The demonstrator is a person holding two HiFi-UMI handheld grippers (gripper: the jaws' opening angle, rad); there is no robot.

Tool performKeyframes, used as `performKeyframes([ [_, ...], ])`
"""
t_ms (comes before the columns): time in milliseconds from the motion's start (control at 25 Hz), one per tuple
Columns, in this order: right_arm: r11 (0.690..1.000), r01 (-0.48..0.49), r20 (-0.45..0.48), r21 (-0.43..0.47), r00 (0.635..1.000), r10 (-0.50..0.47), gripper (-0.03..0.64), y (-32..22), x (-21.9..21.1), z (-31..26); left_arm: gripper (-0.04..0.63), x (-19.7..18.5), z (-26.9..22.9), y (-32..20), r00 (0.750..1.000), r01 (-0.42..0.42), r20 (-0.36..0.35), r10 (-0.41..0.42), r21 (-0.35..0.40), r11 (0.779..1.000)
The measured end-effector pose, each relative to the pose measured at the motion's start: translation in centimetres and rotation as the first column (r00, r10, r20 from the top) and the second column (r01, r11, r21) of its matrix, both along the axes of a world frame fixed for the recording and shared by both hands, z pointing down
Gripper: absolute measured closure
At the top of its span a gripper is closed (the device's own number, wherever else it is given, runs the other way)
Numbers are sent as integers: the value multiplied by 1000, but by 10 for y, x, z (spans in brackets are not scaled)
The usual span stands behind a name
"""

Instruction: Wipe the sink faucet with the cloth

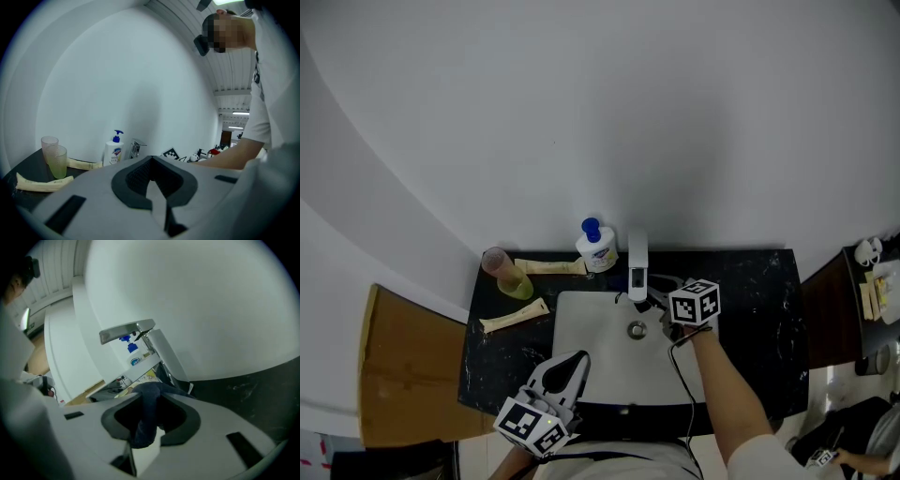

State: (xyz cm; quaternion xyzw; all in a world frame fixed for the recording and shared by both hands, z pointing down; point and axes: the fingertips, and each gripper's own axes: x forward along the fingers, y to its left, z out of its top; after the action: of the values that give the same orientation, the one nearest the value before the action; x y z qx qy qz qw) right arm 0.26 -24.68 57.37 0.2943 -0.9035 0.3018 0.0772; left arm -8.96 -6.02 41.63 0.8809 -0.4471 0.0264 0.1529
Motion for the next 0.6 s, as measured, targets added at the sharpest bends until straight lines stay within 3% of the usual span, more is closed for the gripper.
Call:
performKeyframes([
  [200, 993, -107, -58, 47, 992, 110, 514, -20, 17, -1, 594, -6, 0, 3, 1000, 12, -5, -12, 8, 1000],
  [400, 958, -280, -66, 63, 956, 284, 514, -32, 66, -2, 594, -9, 5, 7, 1000, 10, -17, -9, 16, 1000],
  [600, 994, -89, -100, 64, 990, 95, 514, -6, 41, -1, 594, -6, 6, 6, 1000, 3, -19, -3, 7, 1000],
])
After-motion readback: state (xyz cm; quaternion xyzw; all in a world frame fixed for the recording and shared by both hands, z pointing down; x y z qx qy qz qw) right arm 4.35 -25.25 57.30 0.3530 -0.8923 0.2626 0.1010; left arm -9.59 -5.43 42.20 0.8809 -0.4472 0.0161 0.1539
